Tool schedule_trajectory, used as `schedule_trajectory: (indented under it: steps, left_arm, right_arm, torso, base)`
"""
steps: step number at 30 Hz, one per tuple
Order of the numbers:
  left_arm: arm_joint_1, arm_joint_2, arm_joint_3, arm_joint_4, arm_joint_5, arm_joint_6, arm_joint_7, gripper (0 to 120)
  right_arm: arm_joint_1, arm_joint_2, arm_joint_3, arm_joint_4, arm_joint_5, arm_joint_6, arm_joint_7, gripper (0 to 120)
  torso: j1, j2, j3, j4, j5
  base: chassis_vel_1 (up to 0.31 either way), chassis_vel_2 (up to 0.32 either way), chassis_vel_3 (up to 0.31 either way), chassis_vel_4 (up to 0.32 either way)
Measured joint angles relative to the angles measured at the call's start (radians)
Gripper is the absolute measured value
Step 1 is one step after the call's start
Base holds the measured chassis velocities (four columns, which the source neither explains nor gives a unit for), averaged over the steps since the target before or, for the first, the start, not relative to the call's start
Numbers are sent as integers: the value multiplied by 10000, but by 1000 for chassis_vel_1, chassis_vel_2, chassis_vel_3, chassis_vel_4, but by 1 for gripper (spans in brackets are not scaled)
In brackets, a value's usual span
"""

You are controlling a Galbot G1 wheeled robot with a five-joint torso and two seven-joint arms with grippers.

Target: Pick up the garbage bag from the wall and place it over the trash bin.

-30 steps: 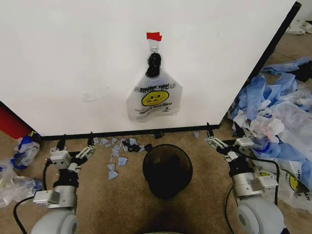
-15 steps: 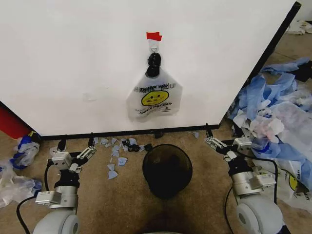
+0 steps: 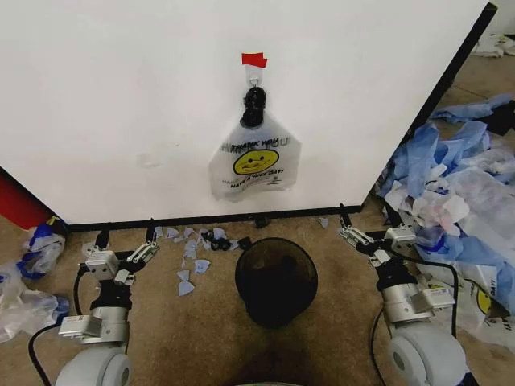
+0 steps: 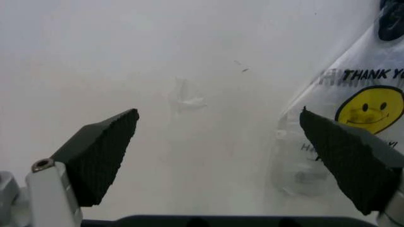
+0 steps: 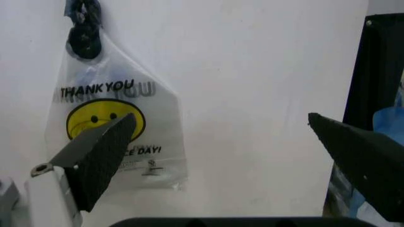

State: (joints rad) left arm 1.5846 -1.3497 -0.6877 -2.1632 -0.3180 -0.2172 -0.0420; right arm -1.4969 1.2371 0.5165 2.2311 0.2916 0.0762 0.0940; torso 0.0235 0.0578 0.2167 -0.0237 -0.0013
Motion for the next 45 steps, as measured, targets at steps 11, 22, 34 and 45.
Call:
schedule_trajectory:
  steps: [11,22,34,45]
  left_arm:
    - [19,-61,53,-2,-24,-8,-11,100]
    - [4,-108,62,61,-11,-4,-26,100]
    - [-271,-143,294,601,76,-74,10,99]
    - [-247,-288,270,871,301,-81,29,99]
  right_arm:
    - [46,70,-92,-22,2,15,9,100]
    - [102,35,-151,-57,110,-6,14,100]
    - [1943,-209,-2264,-591,3993,-884,934,100]
    - [5191,-149,-3630,-2195,7641,-540,848,99]
  torso:
    - [0,0,0,1,1]
    - [0,0,0,0,0]
    - [0,-2,0,-2,-2]
    - [0,-3,0,1,-4]
  base:
    - [0,0,0,0]
    - [0,0,0,0]
    - [0,0,0,0]
    - [0,0,0,0]
